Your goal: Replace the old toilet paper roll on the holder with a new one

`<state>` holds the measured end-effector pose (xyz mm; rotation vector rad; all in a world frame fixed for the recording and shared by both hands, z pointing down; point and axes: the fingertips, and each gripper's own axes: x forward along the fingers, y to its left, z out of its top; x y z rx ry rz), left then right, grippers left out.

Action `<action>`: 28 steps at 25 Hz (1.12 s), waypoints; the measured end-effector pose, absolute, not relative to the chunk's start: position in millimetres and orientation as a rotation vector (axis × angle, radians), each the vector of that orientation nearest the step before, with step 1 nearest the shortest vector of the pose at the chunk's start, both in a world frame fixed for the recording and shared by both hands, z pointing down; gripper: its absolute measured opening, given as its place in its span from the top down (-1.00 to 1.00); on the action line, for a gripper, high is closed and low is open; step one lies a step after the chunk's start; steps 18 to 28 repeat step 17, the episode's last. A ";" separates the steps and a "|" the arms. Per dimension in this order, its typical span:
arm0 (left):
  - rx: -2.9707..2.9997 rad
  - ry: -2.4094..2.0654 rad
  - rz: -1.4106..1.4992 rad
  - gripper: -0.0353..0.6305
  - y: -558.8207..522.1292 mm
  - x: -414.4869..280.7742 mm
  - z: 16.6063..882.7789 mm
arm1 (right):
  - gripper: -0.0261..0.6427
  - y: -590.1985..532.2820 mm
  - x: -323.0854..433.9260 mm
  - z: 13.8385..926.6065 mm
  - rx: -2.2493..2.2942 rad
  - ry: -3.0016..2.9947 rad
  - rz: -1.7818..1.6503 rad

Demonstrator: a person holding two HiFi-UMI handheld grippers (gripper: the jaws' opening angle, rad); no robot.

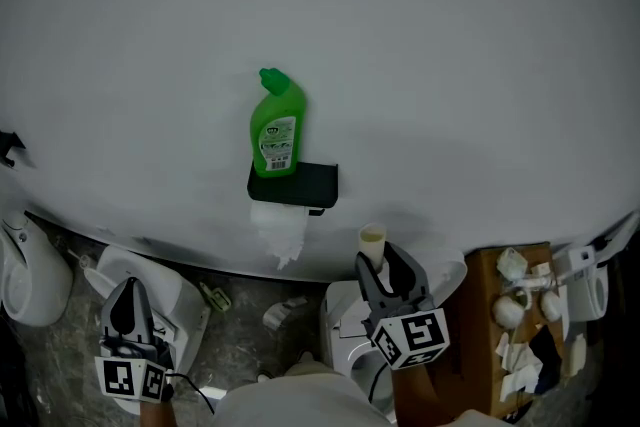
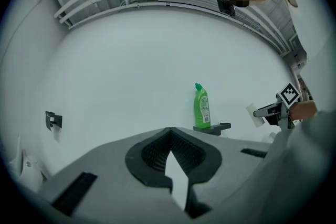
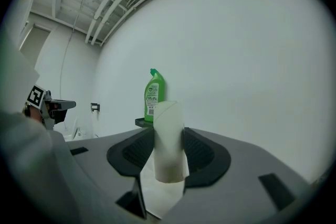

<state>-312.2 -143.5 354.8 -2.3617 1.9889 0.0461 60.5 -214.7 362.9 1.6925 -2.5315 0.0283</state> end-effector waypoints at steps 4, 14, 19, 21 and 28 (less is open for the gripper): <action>-2.384 1.979 0.034 0.88 -140.1 -309.0 359.7 | 0.39 -215.3 58.4 367.5 1.682 -2.525 0.038; -2.379 1.994 0.033 0.88 -135.4 -308.7 363.2 | 0.39 -211.0 58.1 369.6 1.677 -2.527 0.029; -2.388 2.003 0.053 0.88 -135.6 -307.8 365.0 | 0.39 -210.2 60.2 370.8 1.677 -2.522 0.028; -2.388 2.003 0.053 0.88 -135.6 -307.8 365.0 | 0.39 -210.2 60.2 370.8 1.677 -2.522 0.028; -2.388 2.003 0.053 0.88 -135.6 -307.8 365.0 | 0.39 -210.2 60.2 370.8 1.677 -2.522 0.028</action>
